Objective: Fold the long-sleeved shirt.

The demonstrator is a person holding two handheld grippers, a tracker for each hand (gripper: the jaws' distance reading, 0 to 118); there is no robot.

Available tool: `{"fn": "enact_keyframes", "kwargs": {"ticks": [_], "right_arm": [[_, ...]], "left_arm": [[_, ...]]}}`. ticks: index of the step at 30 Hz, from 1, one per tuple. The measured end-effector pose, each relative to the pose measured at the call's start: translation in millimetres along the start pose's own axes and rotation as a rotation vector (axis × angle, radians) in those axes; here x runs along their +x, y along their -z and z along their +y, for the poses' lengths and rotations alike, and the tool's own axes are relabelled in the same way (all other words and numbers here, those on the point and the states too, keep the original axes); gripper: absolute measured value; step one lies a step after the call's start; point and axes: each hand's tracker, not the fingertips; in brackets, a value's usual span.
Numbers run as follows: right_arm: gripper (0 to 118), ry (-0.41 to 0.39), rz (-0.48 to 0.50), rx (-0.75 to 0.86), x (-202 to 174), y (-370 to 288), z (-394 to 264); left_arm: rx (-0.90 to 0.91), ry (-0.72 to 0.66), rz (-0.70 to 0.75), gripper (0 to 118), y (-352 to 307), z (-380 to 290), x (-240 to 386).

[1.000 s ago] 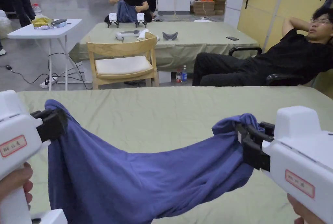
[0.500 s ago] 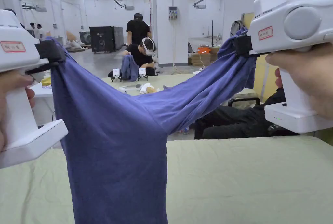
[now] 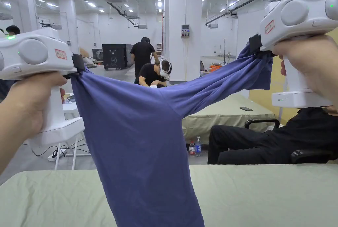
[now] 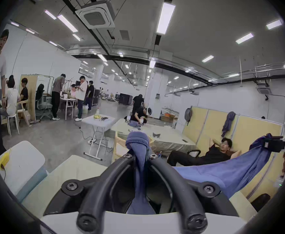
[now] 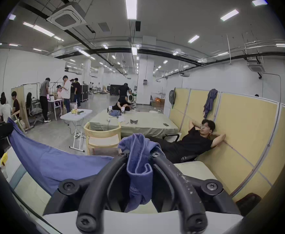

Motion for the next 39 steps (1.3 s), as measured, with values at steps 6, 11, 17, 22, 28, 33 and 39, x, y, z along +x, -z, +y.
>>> {"fn": "enact_keyframes", "kwargs": {"ticks": [6,11,17,22,28,33,39], "right_arm": [[19,-0.025,0.031,-0.144,-13,63,-97],[19,-0.032,0.079,-0.326,-28,103,-230],[19,-0.044,0.156,-0.527,-35,86,-381],[19,-0.079,0.182,-0.564,-19,31,-453],[19,-0.062,0.223,-0.582,1,-68,-507],[19,-0.081,0.245,-0.586,10,-142,-531],[19,-0.090,0.240,-0.673,18,-199,-565]], "left_arm": [[-0.116,0.029,-0.003,9,46,-103,-11],[-0.350,0.093,0.057,9,68,-233,-23],[-0.560,0.107,0.044,9,35,-354,-52],[-0.645,0.207,0.086,9,-26,-402,-78],[-0.744,0.127,0.059,9,-141,-430,-95],[-0.783,0.161,0.045,9,-215,-442,-94],[-0.889,0.199,0.054,9,-278,-473,-96]]}}
